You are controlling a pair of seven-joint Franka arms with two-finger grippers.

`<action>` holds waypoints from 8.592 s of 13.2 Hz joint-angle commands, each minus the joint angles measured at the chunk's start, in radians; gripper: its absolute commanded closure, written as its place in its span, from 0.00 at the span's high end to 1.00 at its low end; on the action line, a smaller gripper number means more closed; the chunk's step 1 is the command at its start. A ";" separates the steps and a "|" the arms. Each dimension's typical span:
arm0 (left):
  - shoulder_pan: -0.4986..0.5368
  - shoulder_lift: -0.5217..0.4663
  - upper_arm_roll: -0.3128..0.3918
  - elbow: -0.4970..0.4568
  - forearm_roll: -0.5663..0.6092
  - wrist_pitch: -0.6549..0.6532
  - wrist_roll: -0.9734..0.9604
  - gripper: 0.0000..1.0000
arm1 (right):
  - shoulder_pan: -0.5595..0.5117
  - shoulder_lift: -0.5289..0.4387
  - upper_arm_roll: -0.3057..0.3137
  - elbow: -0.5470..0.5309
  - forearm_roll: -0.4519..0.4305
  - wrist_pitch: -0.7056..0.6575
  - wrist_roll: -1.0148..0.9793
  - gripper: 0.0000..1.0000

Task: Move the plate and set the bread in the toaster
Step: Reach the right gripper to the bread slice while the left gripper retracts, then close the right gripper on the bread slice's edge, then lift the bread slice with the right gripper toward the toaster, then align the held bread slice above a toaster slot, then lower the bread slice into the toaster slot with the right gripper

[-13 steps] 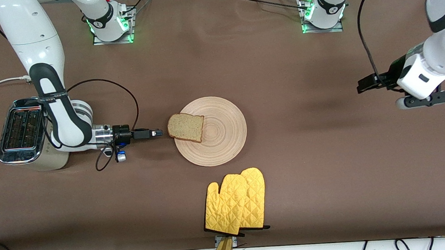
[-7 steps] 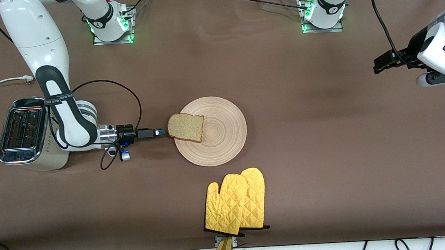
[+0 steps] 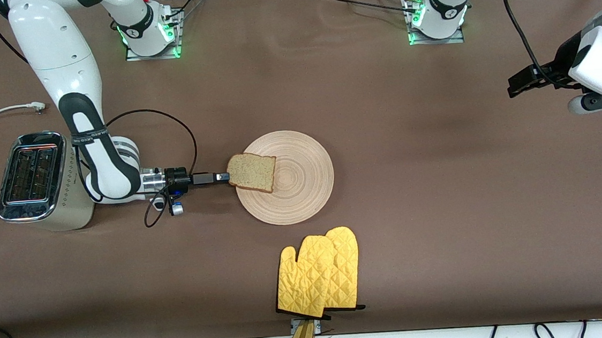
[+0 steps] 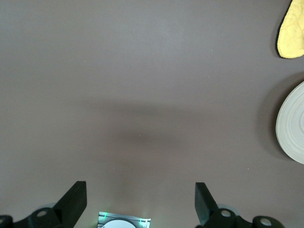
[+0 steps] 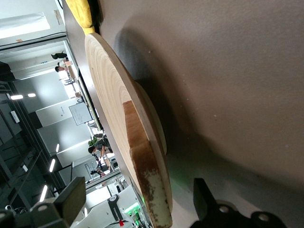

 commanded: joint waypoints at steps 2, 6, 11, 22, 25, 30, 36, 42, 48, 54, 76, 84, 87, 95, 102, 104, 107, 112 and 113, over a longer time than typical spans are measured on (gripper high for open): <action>-0.001 -0.007 0.013 0.016 -0.014 0.003 -0.010 1.00 | 0.019 -0.003 -0.001 -0.003 0.023 0.008 -0.022 0.77; 0.049 -0.005 0.011 0.016 -0.045 0.020 0.002 1.00 | 0.019 -0.003 -0.001 -0.003 0.023 0.000 -0.049 0.53; 0.045 0.001 0.004 0.016 -0.022 0.018 -0.007 1.00 | 0.019 -0.003 -0.003 -0.003 0.021 -0.002 -0.071 0.25; 0.052 0.007 0.014 0.051 -0.028 0.026 -0.002 1.00 | 0.008 -0.035 -0.023 0.022 -0.011 -0.005 -0.120 0.00; 0.098 0.006 0.017 0.053 -0.040 0.025 0.007 1.00 | 0.007 -0.068 -0.054 0.074 -0.138 -0.015 -0.006 0.00; 0.100 0.007 0.019 0.053 -0.025 0.025 0.010 1.00 | 0.007 -0.208 -0.093 0.106 -0.452 -0.018 0.197 0.00; 0.138 0.006 0.022 0.053 -0.037 0.025 0.073 1.00 | 0.008 -0.302 -0.254 0.178 -0.690 -0.282 0.277 0.00; 0.143 0.006 0.022 0.053 -0.032 0.025 0.078 1.00 | 0.008 -0.340 -0.345 0.382 -1.072 -0.584 0.385 0.00; 0.194 0.006 0.020 0.055 -0.085 0.023 0.162 1.00 | 0.007 -0.372 -0.391 0.424 -1.294 -0.627 0.381 0.00; 0.192 0.006 0.017 0.055 -0.075 0.025 0.160 1.00 | -0.002 -0.359 -0.469 0.485 -1.342 -0.580 0.320 0.00; 0.194 0.007 0.030 0.055 -0.074 0.025 0.162 1.00 | -0.065 -0.305 -0.479 0.485 -1.287 -0.397 0.271 0.00; 0.194 0.007 0.030 0.055 -0.074 0.025 0.162 1.00 | -0.124 -0.303 -0.479 0.485 -1.290 -0.391 0.197 0.00; 0.194 0.007 0.030 0.055 -0.074 0.025 0.162 1.00 | -0.125 -0.294 -0.477 0.485 -1.289 -0.367 0.197 0.00; 0.194 0.007 0.030 0.055 -0.074 0.025 0.162 1.00 | -0.127 -0.251 -0.474 0.484 -1.275 -0.278 0.204 0.00; 0.194 0.007 0.030 0.055 -0.074 0.025 0.162 1.00 | -0.125 -0.250 -0.466 0.485 -1.259 -0.216 0.213 0.00; 0.194 0.007 0.030 0.055 -0.074 0.025 0.162 1.00 | -0.122 -0.253 -0.466 0.499 -1.259 -0.218 0.216 0.00; 0.194 0.007 0.030 0.055 -0.074 0.025 0.162 1.00 | -0.121 -0.247 -0.465 0.499 -1.243 -0.216 0.219 0.00; 0.194 0.007 0.028 0.055 -0.074 0.025 0.162 1.00 | -0.114 -0.199 -0.463 0.490 -1.192 -0.215 0.217 0.00; 0.194 0.007 0.028 0.055 -0.074 0.025 0.162 1.00 | -0.114 -0.193 -0.463 0.490 -1.186 -0.215 0.216 0.00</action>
